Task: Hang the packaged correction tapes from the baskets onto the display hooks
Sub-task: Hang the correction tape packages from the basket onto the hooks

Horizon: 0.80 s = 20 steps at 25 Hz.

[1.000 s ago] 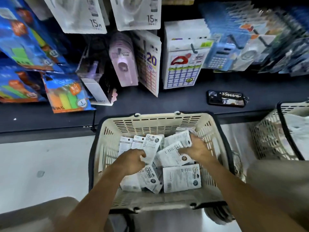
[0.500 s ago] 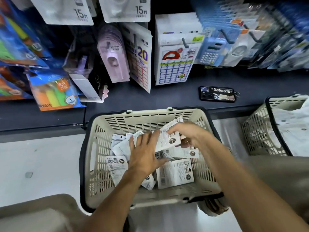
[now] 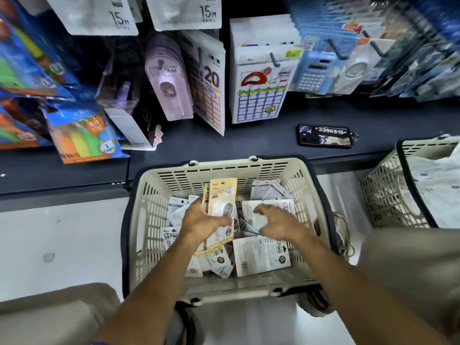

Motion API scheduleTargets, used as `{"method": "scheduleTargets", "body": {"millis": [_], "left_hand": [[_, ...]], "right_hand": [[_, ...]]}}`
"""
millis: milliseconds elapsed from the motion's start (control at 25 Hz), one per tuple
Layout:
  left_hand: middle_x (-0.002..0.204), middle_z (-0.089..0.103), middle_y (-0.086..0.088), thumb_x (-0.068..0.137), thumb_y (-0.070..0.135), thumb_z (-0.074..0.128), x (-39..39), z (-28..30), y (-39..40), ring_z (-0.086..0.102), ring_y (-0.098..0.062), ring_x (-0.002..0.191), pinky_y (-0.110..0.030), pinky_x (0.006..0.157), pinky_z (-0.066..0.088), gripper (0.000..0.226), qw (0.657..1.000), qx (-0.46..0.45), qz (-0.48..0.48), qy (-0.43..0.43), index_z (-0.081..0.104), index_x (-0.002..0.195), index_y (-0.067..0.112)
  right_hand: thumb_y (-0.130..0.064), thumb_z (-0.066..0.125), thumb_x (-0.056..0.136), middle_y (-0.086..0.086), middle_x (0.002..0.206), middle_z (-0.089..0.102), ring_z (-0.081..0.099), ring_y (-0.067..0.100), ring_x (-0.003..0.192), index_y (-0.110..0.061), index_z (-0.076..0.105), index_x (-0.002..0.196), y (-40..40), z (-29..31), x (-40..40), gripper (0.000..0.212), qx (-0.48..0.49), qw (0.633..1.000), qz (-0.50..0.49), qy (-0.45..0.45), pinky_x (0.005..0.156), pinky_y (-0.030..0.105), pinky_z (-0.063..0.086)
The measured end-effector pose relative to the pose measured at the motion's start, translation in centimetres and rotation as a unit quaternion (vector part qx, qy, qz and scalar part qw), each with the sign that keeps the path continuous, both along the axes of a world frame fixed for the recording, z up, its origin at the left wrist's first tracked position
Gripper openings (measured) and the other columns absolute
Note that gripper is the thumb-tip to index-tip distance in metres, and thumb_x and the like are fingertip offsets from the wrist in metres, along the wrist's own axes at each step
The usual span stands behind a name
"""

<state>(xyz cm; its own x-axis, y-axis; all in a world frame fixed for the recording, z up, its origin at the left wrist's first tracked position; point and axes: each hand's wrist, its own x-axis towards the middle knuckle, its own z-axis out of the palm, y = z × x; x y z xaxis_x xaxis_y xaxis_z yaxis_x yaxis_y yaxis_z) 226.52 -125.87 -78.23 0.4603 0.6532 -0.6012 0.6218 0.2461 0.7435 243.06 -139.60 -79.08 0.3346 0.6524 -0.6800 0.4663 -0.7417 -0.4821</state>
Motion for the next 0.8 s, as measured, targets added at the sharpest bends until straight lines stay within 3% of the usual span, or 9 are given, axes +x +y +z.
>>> {"method": "scheduleTargets", "body": {"millis": [80,160,240,280,360,520,600,680,800], "left_hand": [[0.096,0.075,0.007,0.066,0.011,0.096,-0.6,-0.4,0.5,0.071,-0.007,0.086,-0.021,0.069,0.053,0.047,0.998,-0.021,0.052,-0.014,0.066,0.100,0.026],[0.097,0.073,0.009,0.069,0.013,0.095,-0.7,-0.6,0.9,0.069,-0.010,0.089,-0.026,0.076,0.054,0.050,0.995,-0.027,0.094,-0.035,0.060,0.104,0.024],[0.097,0.070,0.009,0.072,0.011,0.093,-0.7,-0.7,1.5,0.066,-0.012,0.090,-0.030,0.080,0.053,0.051,0.992,-0.031,0.118,-0.024,0.054,0.101,0.025],[0.100,0.070,0.005,0.074,0.008,0.091,-0.8,-0.8,1.9,0.066,-0.017,0.093,-0.034,0.085,0.053,0.050,0.992,-0.037,0.121,-0.008,0.053,0.103,0.023],[0.107,0.069,-0.002,0.076,0.001,0.086,-1.3,-1.1,2.5,0.064,-0.024,0.097,-0.037,0.090,0.052,0.050,0.992,-0.051,0.114,0.032,0.052,0.108,0.018],[0.103,0.073,-0.002,0.079,-0.002,0.077,-1.7,-0.7,2.2,0.066,-0.021,0.094,-0.032,0.077,0.048,0.041,0.993,-0.111,0.033,0.023,0.062,0.113,0.016],[0.103,0.078,-0.008,0.079,0.007,0.067,-1.2,-0.2,1.8,0.072,-0.030,0.095,-0.035,0.079,0.055,0.028,0.982,-0.180,0.018,-0.055,0.075,0.104,0.015],[0.101,0.076,-0.013,0.071,0.024,0.059,-0.7,0.2,1.8,0.071,-0.031,0.086,-0.035,0.076,0.054,0.037,0.961,-0.250,0.066,-0.099,0.075,0.102,0.011],[0.108,0.079,-0.014,0.089,0.053,0.061,-0.3,0.4,1.9,0.075,-0.032,0.092,-0.042,0.086,0.057,0.048,0.950,-0.282,0.043,-0.123,0.076,0.114,0.015]], "right_hand": [[-0.003,0.063,0.088,0.006,0.151,0.047,0.056,0.025,0.126,-0.022,0.039,0.152,-1.9,-2.0,-1.7,0.071,-0.079,0.994,0.071,-0.011,0.094,0.032,0.050],[-0.006,0.065,0.088,0.006,0.139,0.054,0.057,0.024,0.122,-0.020,0.055,0.140,-2.8,-3.4,-2.6,0.055,-0.070,0.989,0.112,-0.060,0.095,0.031,0.048],[-0.007,0.069,0.088,0.001,0.121,0.062,0.060,0.021,0.112,-0.018,0.071,0.109,-2.2,-3.0,-1.9,0.023,-0.018,0.993,0.093,-0.072,0.098,0.030,0.050],[-0.005,0.071,0.087,0.000,0.112,0.064,0.063,0.020,0.105,-0.017,0.071,0.093,-1.8,-2.3,-1.1,0.014,0.016,0.998,0.048,-0.027,0.096,0.031,0.053],[0.006,0.072,0.084,0.002,0.099,0.066,0.068,0.018,0.093,-0.016,0.070,0.076,-1.0,0.2,0.8,0.024,0.100,0.987,-0.066,0.109,0.086,0.031,0.059],[0.022,0.058,0.081,-0.005,0.084,0.071,0.068,0.005,0.085,-0.018,0.076,0.063,0.7,3.9,2.4,0.048,0.258,0.917,-0.155,0.262,0.080,0.019,0.053],[0.022,0.055,0.080,-0.007,0.081,0.073,0.067,0.006,0.088,-0.020,0.075,0.059,1.3,3.6,1.6,0.052,0.282,0.902,-0.182,0.270,0.082,0.019,0.052],[0.023,0.057,0.081,-0.004,0.087,0.076,0.069,0.010,0.093,-0.019,0.075,0.059,1.4,2.6,0.3,0.050,0.288,0.897,-0.221,0.253,0.083,0.020,0.053],[0.018,0.067,0.080,0.007,0.102,0.073,0.068,0.019,0.103,-0.010,0.075,0.068,1.5,1.6,-1.9,0.032,0.290,0.911,-0.207,0.209,0.084,0.021,0.054]]}}
